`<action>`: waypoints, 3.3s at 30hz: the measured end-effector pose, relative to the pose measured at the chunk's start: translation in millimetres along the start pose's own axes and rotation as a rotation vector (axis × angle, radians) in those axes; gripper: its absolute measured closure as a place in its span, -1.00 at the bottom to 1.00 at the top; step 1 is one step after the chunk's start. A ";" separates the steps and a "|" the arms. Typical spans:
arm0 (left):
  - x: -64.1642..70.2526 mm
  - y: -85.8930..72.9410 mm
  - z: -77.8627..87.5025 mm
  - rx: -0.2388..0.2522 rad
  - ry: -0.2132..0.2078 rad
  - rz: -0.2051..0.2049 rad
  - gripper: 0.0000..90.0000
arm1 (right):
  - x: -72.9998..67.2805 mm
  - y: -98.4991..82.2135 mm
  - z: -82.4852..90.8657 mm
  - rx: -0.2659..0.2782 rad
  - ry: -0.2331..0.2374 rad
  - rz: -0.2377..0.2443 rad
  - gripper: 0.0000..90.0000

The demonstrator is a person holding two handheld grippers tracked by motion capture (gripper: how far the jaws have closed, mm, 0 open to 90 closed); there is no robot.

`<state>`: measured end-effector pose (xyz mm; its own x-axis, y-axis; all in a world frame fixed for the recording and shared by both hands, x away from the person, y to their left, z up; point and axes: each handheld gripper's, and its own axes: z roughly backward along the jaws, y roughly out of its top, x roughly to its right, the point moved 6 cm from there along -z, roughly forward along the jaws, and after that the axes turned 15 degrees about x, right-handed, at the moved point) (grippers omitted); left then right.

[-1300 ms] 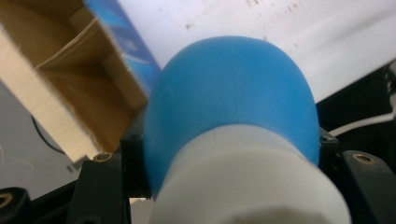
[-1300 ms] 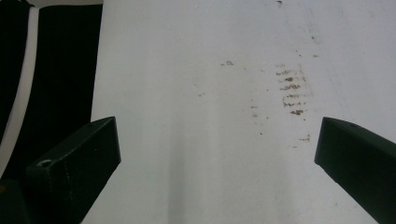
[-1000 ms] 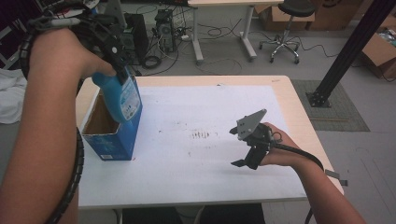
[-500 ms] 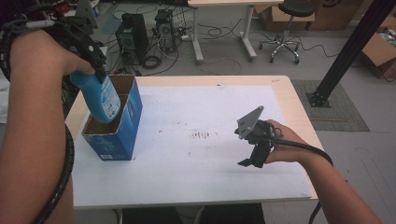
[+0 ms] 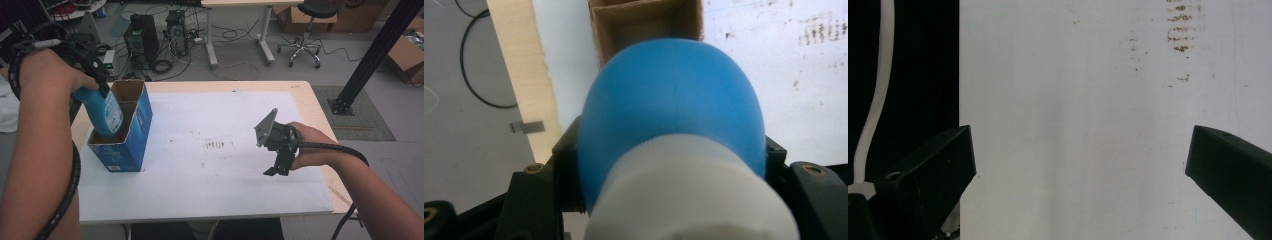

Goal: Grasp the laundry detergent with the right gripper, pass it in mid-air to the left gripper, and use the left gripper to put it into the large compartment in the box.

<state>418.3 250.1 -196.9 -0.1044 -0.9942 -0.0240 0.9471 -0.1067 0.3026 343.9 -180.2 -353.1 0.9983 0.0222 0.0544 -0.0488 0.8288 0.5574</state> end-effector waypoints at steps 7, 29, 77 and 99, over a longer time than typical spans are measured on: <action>-4.3 -4.7 -28.2 -0.016 -0.011 0.008 -0.15 | -1.8 3.2 -1.8 -0.015 0.014 0.014 -1.00; -0.5 -18.2 -109.0 -0.076 -0.021 0.005 -0.15 | -3.8 -7.9 -2.6 -0.022 0.009 -0.004 -1.00; -2.4 -28.5 -150.5 -0.077 -0.032 -0.022 -0.17 | -5.2 -11.6 -5.0 -0.033 0.017 -0.021 -1.00; 3.1 -24.9 -135.1 -0.057 -0.023 -0.026 -0.31 | -5.2 -12.3 -3.9 -0.024 0.013 -0.016 -1.00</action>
<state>435.4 248.5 -333.3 -0.1352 -0.9908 -0.0090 0.9596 -0.1332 0.2477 339.4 -188.3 -363.4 0.9993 0.0157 0.0344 -0.0318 0.8423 0.5380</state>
